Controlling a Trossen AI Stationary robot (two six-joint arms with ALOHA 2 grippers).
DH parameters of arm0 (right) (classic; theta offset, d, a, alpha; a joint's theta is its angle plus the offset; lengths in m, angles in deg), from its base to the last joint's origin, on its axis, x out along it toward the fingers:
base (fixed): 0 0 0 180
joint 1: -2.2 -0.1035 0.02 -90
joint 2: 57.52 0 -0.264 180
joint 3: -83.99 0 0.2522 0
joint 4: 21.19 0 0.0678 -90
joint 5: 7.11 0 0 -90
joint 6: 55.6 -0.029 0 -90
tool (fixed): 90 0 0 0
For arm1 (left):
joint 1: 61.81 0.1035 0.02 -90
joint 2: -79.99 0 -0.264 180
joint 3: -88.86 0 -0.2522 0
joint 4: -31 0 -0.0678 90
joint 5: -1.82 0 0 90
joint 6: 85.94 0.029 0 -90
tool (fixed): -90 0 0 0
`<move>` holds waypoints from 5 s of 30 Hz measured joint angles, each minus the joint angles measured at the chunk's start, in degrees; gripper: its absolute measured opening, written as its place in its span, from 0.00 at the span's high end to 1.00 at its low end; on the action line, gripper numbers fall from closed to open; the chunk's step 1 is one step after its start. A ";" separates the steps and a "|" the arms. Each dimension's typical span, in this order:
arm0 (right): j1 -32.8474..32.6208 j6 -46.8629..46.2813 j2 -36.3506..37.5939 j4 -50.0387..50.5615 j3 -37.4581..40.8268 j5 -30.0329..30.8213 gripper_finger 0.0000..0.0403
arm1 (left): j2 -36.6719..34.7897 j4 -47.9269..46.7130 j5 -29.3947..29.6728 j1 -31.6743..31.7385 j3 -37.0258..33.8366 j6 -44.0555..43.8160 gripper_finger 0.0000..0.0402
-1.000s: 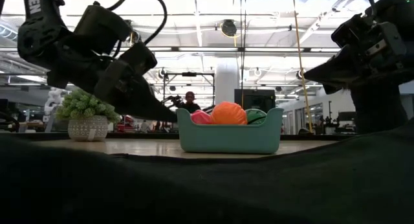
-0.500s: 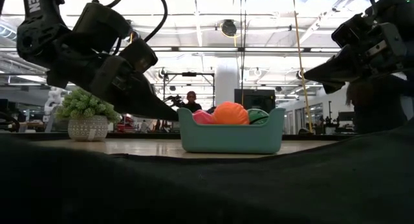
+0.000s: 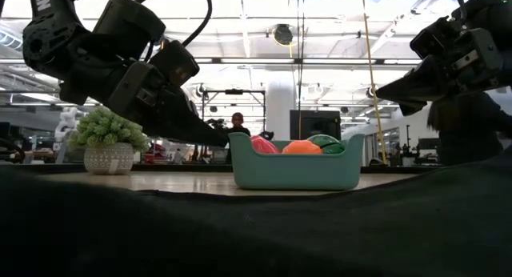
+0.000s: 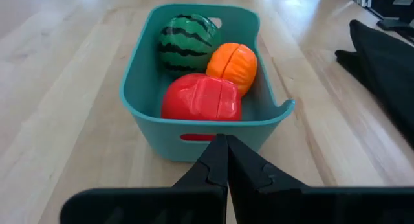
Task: Pick and placing Produce into tupperware
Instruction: Return to Home Position
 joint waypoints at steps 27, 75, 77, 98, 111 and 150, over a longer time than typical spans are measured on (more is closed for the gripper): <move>0.01 1.29 2.32 -0.44 0.00 -0.07 1.00 | -18.62 -14.42 6.49 -2.97 0.00 18.10 1.00; 4.26 2.90 12.74 0.48 -0.02 -0.11 1.00 | -59.00 -3.46 -4.20 13.31 -24.13 20.60 1.00; 4.26 2.75 13.35 0.61 -0.02 -0.15 1.00 | -59.93 -4.29 -4.57 13.31 -24.13 20.79 1.00; 4.14 1.88 18.25 5.67 -0.02 -0.31 1.00 | -70.92 -18.39 -4.01 13.31 -24.15 21.05 1.00; 4.11 0.96 22.07 6.92 -0.02 -3.24 1.00 | -80.71 -33.00 -4.22 13.29 -24.15 20.72 1.00; 4.13 1.49 37.68 15.58 -0.01 -3.13 1.00 | -90.84 -49.12 -10.68 13.27 -21.92 23.17 1.00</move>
